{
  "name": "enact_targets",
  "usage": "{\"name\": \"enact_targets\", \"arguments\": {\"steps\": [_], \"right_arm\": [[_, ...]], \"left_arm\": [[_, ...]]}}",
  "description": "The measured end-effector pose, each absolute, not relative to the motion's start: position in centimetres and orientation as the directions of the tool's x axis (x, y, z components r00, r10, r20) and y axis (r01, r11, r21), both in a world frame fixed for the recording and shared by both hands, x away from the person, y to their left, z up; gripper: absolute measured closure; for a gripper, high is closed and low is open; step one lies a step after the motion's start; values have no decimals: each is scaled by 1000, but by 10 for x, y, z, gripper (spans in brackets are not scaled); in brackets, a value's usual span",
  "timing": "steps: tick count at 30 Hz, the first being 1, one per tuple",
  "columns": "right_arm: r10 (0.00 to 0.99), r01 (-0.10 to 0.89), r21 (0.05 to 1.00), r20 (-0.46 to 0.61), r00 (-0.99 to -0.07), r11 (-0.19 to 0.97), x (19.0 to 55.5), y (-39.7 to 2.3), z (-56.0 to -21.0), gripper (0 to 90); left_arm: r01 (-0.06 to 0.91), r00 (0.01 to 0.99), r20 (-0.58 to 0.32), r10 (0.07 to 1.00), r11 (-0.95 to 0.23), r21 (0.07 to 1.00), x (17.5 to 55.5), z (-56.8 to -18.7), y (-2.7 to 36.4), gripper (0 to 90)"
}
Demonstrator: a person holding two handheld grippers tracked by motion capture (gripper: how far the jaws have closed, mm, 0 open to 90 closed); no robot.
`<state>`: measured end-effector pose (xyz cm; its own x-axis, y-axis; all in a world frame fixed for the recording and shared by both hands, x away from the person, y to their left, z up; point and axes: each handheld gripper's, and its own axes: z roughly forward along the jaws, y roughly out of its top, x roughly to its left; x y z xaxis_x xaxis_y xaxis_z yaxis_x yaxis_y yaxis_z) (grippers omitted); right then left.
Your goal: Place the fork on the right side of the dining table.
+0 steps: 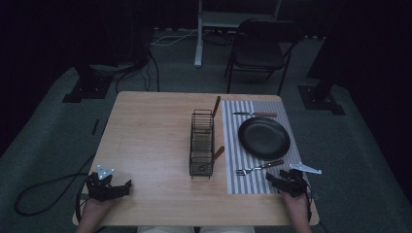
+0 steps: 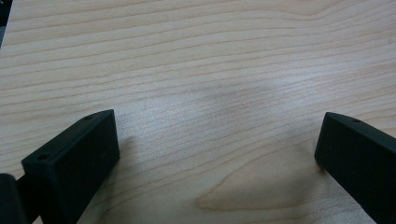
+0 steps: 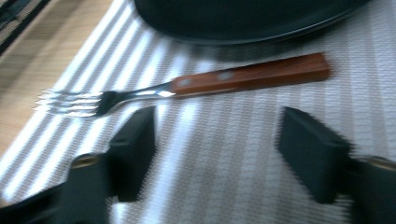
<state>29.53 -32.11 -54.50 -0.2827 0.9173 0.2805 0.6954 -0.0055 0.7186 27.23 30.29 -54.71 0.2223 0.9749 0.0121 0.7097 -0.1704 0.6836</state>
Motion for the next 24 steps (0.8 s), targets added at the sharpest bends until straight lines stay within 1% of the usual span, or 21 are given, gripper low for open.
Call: {"name": "enact_targets", "arguments": {"steps": [1,2,5,8,10,13,17,18,19,21,23,24], "right_arm": [[921,695,718,255,-294,23,296,-314,-545,137],[931,695,718,221,-291,46,295,-307,-545,136],[933,675,736,200,-299,58,292,-293,-545,121],[962,660,745,99,-254,98,288,-282,-545,121],[970,656,747,65,-233,107,286,-281,-546,121],[979,658,749,69,-191,76,282,-286,-547,121],[980,649,759,85,-183,55,281,-284,-543,121],[979,647,760,83,-187,59,283,-283,-542,121],[983,639,767,63,-172,62,286,-283,-541,121],[984,636,771,85,-158,36,293,-288,-538,121],[988,632,775,86,-126,13,300,-294,-536,121],[986,628,778,104,-128,-1,304,-300,-535,121]], "left_arm": [[710,222,12,975,-170,684,272,-547,303,0],[710,222,12,975,-170,684,272,-547,303,0],[710,222,12,975,-170,684,272,-547,303,0],[710,222,12,975,-170,684,272,-547,303,0],[710,222,12,975,-170,684,272,-547,303,0],[710,222,12,975,-170,683,272,-547,303,0],[710,222,12,975,-170,684,272,-547,303,0],[710,222,12,975,-170,684,272,-547,303,0],[710,222,12,975,-170,684,272,-547,303,0],[710,222,12,975,-170,684,272,-547,303,0],[710,222,12,975,-170,684,272,-547,303,0],[710,222,12,975,-169,684,272,-547,303,0]]}}
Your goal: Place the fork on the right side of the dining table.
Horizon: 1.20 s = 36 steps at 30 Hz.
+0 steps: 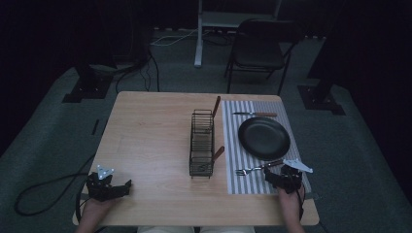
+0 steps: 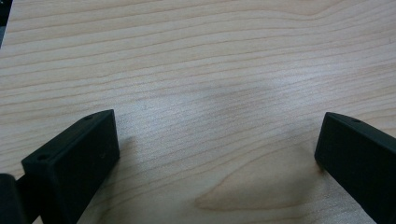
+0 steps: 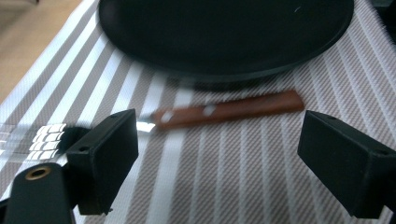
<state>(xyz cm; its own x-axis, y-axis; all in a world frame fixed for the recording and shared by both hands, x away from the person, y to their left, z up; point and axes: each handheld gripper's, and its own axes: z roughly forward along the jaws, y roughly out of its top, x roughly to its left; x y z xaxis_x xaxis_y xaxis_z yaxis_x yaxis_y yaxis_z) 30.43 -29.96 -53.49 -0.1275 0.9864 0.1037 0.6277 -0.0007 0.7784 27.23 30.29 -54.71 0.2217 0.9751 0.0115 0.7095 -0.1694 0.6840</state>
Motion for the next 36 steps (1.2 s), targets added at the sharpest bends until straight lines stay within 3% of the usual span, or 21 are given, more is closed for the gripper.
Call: {"name": "enact_targets", "arguments": {"steps": [13,20,36], "right_arm": [[969,680,732,149,-198,26,340,-303,-535,116],[978,688,726,145,-152,0,345,-308,-537,116],[991,663,746,22,-129,69,341,-295,-542,113]], "left_arm": [[710,222,12,975,-170,684,272,-547,303,0],[710,222,12,975,-170,684,272,-547,303,0],[710,222,12,975,-170,683,272,-547,303,0]]}}
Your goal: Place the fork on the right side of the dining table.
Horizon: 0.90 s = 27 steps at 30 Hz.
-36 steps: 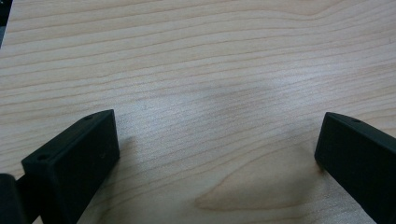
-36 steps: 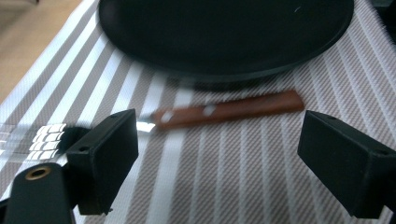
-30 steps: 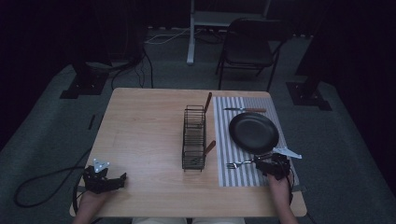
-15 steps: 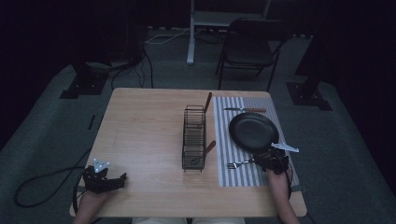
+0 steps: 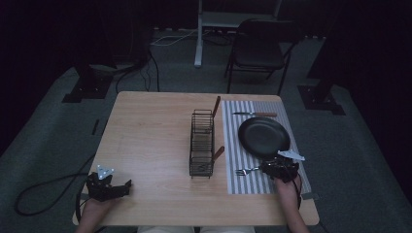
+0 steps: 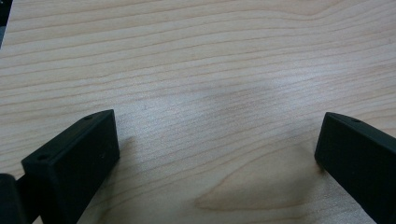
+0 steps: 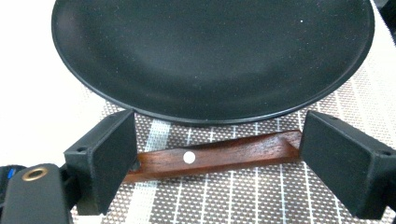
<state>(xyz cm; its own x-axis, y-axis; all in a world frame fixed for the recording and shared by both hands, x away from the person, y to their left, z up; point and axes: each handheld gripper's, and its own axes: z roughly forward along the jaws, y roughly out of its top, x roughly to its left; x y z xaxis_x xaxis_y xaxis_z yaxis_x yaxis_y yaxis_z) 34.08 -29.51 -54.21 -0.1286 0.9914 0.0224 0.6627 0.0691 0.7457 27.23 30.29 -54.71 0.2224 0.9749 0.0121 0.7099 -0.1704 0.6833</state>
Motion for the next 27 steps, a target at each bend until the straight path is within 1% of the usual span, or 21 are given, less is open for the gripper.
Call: {"name": "enact_targets", "arguments": {"steps": [5,9,10,13,19,21,27], "right_arm": [[993,648,757,-14,-114,85,339,-288,-543,113],[999,656,754,-17,-39,39,335,-280,-543,113],[999,656,753,-27,-33,42,335,-278,-544,113],[992,662,743,-124,-11,100,336,-269,-549,114],[990,660,747,-134,32,79,332,-272,-549,114],[993,667,743,-111,38,58,330,-276,-549,114],[987,678,735,-127,99,27,319,-287,-548,114]], "left_arm": [[710,222,12,975,-170,684,272,-547,303,0],[710,222,12,975,-170,684,272,-547,303,0],[710,222,12,975,-170,684,272,-547,303,0],[710,222,12,975,-170,684,272,-547,303,0],[710,222,12,975,-170,684,272,-547,303,0],[710,222,12,975,-170,683,272,-547,303,0],[710,222,12,975,-170,684,272,-547,303,0]]}}
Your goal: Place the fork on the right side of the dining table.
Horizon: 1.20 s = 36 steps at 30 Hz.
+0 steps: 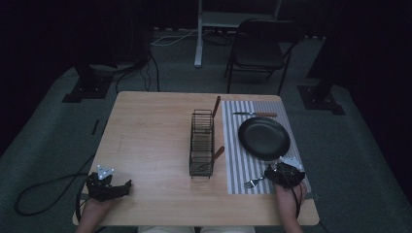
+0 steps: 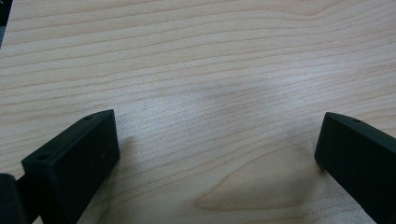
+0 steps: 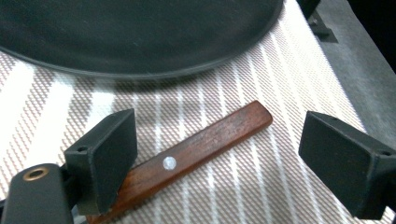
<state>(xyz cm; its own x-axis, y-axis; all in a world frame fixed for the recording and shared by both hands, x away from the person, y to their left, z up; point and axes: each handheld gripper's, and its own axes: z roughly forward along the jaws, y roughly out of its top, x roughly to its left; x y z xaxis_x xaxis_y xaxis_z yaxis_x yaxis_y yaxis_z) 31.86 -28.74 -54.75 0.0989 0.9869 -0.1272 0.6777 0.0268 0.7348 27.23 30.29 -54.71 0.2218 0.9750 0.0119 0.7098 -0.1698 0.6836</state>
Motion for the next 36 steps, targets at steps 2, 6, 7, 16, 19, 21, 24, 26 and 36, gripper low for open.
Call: {"name": "enact_targets", "arguments": {"steps": [2,6,7,16,19,21,24,26,36], "right_arm": [[984,686,728,-134,116,18,313,-291,-546,114],[983,704,710,-131,128,3,300,-296,-544,114],[986,702,712,-121,114,6,296,-297,-542,114],[996,662,747,-13,-87,68,253,-297,-527,114],[987,691,710,-38,-157,138,248,-289,-537,115],[980,697,696,-47,-195,172,250,-281,-544,114],[975,686,705,-35,-220,180,257,-274,-546,125],[972,679,709,-37,-233,190,264,-268,-546,125],[980,678,721,-6,-197,141,296,-245,-549,124]], "left_arm": [[710,222,12,975,-170,684,272,-547,303,0],[710,222,12,975,-170,684,272,-547,303,0],[710,222,12,975,-170,684,272,-547,303,0],[710,221,10,975,-168,684,272,-547,303,0],[710,221,11,975,-168,684,272,-547,303,0],[710,220,10,975,-167,684,272,-547,303,0],[711,222,11,975,-169,683,272,-547,303,0],[710,222,12,975,-170,683,272,-547,303,0],[710,221,11,975,-169,684,272,-547,303,0]]}}
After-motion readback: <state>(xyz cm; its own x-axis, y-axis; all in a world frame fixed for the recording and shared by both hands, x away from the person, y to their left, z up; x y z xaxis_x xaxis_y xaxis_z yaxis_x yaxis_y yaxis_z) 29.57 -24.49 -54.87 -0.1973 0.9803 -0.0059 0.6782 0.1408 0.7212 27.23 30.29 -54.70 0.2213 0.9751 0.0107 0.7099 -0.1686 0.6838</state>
